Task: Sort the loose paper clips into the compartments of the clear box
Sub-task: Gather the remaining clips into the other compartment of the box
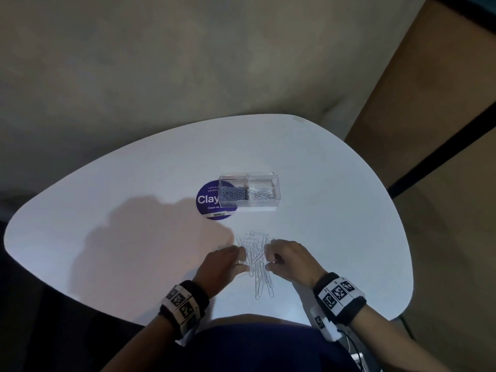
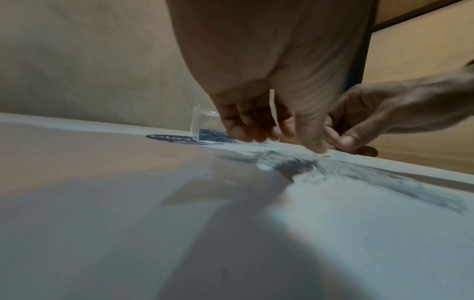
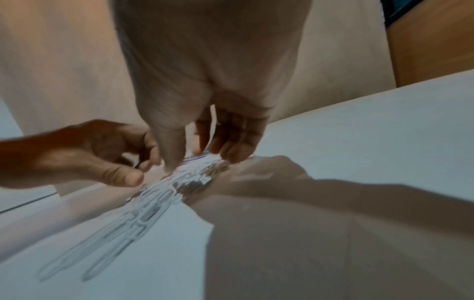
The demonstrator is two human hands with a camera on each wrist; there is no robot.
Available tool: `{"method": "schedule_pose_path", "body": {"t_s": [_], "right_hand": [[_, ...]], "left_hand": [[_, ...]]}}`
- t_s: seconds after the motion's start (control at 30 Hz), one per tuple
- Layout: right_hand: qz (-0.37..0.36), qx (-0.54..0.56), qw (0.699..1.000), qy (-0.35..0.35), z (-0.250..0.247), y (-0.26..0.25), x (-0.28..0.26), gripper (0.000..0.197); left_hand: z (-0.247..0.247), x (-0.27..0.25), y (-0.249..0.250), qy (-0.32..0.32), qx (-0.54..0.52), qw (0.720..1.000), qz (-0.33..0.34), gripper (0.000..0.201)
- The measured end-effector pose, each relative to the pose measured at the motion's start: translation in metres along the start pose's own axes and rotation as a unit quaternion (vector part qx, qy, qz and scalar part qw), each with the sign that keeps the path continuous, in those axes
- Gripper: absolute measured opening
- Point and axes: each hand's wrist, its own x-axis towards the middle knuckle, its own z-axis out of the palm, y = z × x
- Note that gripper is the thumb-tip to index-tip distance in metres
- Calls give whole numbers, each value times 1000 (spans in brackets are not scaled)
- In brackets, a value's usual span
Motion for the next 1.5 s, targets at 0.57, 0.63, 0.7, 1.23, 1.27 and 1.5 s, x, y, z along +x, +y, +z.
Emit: {"method": "schedule_pose_path", "body": {"t_s": [0.57, 0.63, 0.7, 1.23, 1.27, 1.5], "right_hand": [[79, -78, 993, 33, 6, -15, 8, 46], [88, -66, 993, 46, 6, -15, 8, 51], [101, -76, 991, 50, 7, -18, 7, 68], [78, 17, 996, 28, -4, -16, 27, 21], [90, 37, 995, 29, -7, -16, 29, 24], [107, 111, 986, 63, -59, -26, 37, 25]], "left_hand": [[0, 44, 2, 45, 82, 991, 92, 23], [-3, 46, 4, 55, 70, 994, 67, 20], [-6, 48, 5, 65, 40, 996, 47, 21], [-42, 30, 3, 142, -153, 976, -62, 7], [-43, 30, 4, 148, -161, 974, -65, 7], [-53, 31, 6, 160, -170, 969, -74, 9]]}}
